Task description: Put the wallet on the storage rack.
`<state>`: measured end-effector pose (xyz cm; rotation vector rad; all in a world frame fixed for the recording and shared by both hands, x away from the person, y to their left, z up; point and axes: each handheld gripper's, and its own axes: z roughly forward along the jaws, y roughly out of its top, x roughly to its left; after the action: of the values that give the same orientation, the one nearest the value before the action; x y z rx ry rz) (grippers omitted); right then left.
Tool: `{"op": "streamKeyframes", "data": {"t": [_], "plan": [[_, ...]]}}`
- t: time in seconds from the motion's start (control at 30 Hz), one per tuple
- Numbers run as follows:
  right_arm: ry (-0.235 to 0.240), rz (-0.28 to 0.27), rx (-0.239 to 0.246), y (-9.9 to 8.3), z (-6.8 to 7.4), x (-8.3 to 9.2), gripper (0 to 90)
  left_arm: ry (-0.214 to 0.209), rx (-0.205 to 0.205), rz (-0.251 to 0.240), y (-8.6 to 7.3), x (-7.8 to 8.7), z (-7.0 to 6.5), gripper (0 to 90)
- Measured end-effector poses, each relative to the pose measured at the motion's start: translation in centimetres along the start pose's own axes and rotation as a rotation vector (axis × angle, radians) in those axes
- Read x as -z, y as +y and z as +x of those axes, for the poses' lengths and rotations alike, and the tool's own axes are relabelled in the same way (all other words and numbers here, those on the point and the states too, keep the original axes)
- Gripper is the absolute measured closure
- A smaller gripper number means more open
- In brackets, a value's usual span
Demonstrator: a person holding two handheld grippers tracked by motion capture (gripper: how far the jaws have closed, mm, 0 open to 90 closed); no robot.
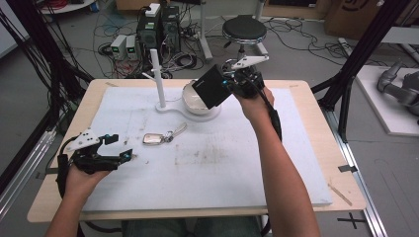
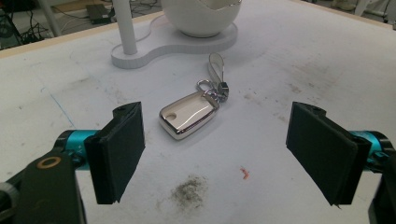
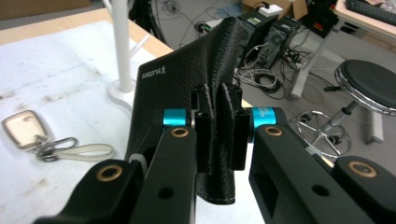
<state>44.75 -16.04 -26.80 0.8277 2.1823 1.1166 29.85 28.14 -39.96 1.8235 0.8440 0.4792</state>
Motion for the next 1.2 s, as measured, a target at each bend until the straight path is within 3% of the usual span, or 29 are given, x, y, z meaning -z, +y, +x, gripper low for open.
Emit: {"op": "streamKeyframes", "data": {"t": [0.43, 0.6, 0.73, 1.2], "plan": [[-0.030, 0.000, 0.049, 1.6, 0.6, -3.5, 85.6, -0.005, 0.000, 0.001, -0.1, -0.2, 0.1, 19.5], [-0.046, 0.040, 0.055, 1.2, 0.8, -5.2, 85.6, -0.005, 0.007, -0.001, -0.2, -0.1, 0.2, 19.5], [-0.056, 0.036, 0.051, 1.1, 0.9, -5.9, 85.6, -0.007, 0.010, -0.002, -0.2, -0.1, 0.3, 19.5], [-0.093, 0.096, 0.085, 0.5, 1.4, -7.7, 85.5, -0.011, 0.003, -0.001, -0.1, -0.2, 0.1, 19.5]]}}
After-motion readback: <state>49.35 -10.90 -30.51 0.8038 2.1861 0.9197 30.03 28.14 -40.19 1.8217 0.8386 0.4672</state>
